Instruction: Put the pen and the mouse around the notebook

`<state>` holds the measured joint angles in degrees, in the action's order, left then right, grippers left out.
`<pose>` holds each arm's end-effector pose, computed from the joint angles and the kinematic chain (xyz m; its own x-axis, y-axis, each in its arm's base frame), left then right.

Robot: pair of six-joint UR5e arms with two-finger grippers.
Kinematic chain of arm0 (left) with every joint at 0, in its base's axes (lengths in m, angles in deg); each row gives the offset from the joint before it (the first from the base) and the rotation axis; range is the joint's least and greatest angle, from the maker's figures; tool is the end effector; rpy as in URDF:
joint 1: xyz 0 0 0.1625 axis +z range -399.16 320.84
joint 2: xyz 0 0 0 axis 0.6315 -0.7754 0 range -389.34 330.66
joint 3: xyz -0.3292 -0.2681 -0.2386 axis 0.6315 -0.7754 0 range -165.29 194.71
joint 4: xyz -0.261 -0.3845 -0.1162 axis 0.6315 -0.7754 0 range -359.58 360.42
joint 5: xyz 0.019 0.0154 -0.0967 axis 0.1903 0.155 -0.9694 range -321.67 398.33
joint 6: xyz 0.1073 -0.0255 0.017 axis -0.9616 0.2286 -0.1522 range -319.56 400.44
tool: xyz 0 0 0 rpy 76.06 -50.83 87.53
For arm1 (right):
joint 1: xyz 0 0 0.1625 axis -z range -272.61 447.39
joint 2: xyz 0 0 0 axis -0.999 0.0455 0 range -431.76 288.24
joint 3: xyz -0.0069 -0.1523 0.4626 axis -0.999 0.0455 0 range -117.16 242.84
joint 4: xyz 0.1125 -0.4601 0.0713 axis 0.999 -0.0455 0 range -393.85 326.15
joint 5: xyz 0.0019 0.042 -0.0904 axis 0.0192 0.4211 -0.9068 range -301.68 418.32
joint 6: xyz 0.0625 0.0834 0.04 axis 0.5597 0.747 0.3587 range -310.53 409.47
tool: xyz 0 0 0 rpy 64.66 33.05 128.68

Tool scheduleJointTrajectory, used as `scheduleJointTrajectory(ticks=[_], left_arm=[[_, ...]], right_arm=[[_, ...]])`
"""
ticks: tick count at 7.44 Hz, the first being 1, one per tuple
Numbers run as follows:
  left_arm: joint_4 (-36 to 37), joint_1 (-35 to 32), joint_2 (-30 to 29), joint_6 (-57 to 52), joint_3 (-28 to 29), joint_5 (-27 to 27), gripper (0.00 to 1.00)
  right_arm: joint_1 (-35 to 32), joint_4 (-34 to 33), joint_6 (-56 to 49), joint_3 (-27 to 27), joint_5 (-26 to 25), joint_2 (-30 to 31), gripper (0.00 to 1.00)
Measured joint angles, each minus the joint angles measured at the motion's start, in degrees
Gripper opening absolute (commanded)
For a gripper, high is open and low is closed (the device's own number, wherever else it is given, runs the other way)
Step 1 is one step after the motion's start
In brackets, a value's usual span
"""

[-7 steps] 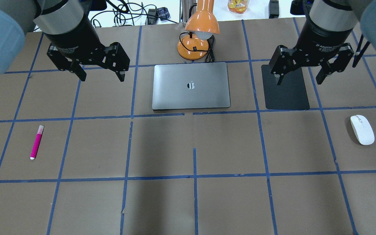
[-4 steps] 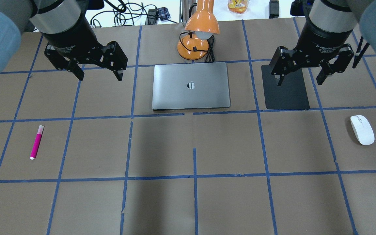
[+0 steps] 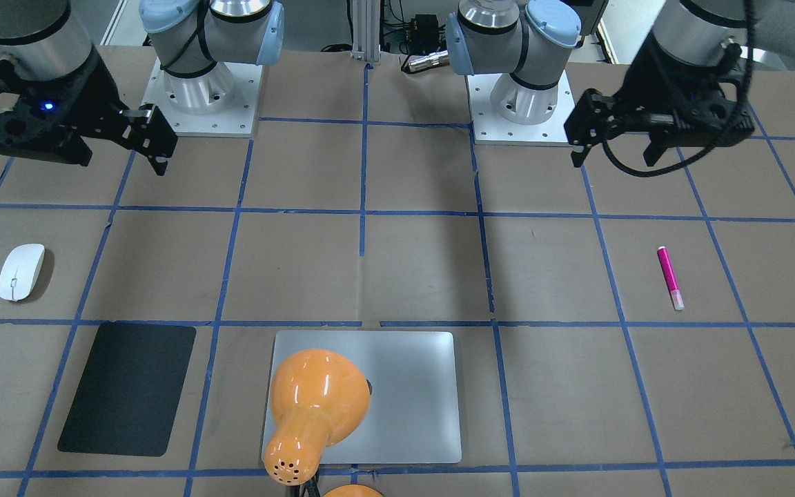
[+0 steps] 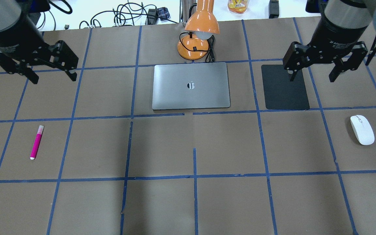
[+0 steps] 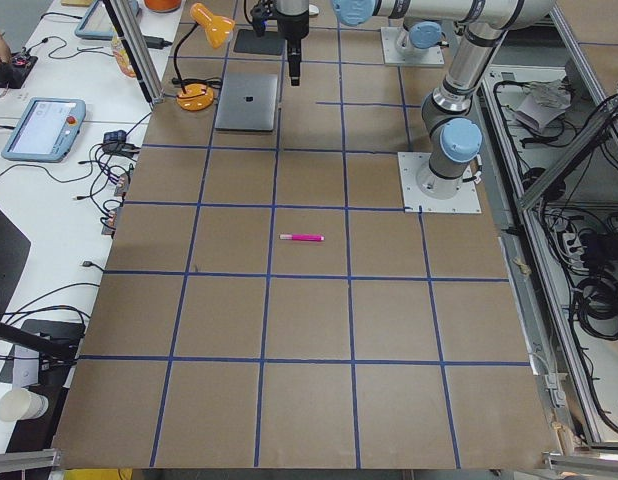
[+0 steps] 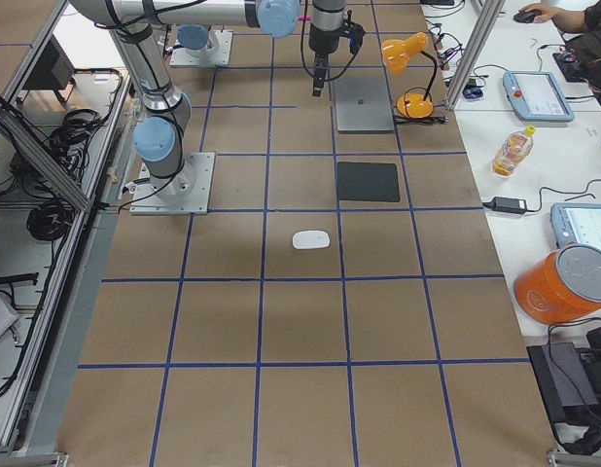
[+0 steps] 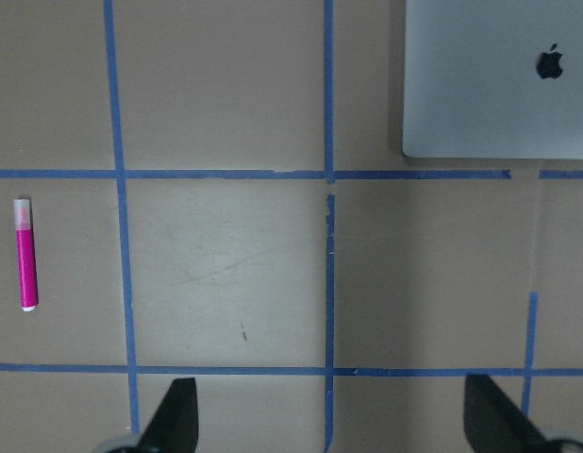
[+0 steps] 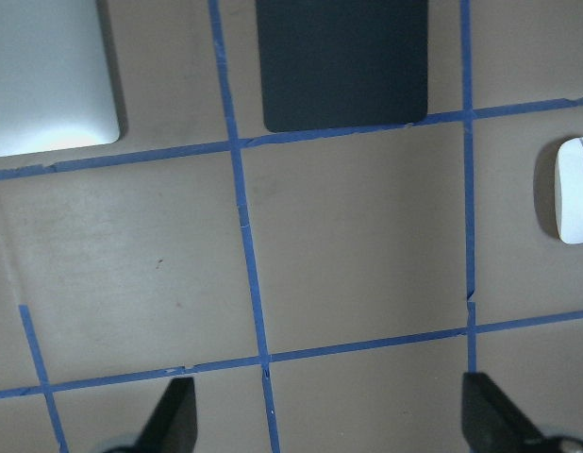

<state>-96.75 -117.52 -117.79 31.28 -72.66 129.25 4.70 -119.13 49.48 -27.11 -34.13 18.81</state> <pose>-0.0200 -0.5550 0.5662 -0.9991 -0.0428 -0.0075 -0.0431 0.9976 0.0539 0.0580 -0.5586 0.5361 -0.9913 0.1242 0.0427 0.1271 0.9893 0.0715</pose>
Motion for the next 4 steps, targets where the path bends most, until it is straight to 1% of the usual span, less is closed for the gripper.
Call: scheduleJointTrajectory(ticks=[2,3,4], left_arm=[[2.6,9.5,-0.8,-11.1,-3.4,0.0,1.0],[5.9,13.1,-1.5,-16.5,-5.9,0.0,1.0],[11.4,16.3,-2.3,-22.3,-9.9,-0.1,1.0]], right_arm=[[10.6,-1.1,-10.4,-0.9,0.4,-0.7,1.0],[14.5,-4.8,-15.4,-2.2,0.5,-2.3,1.0],[17.5,-10.9,-20.3,-4.4,0.4,-4.6,1.0]])
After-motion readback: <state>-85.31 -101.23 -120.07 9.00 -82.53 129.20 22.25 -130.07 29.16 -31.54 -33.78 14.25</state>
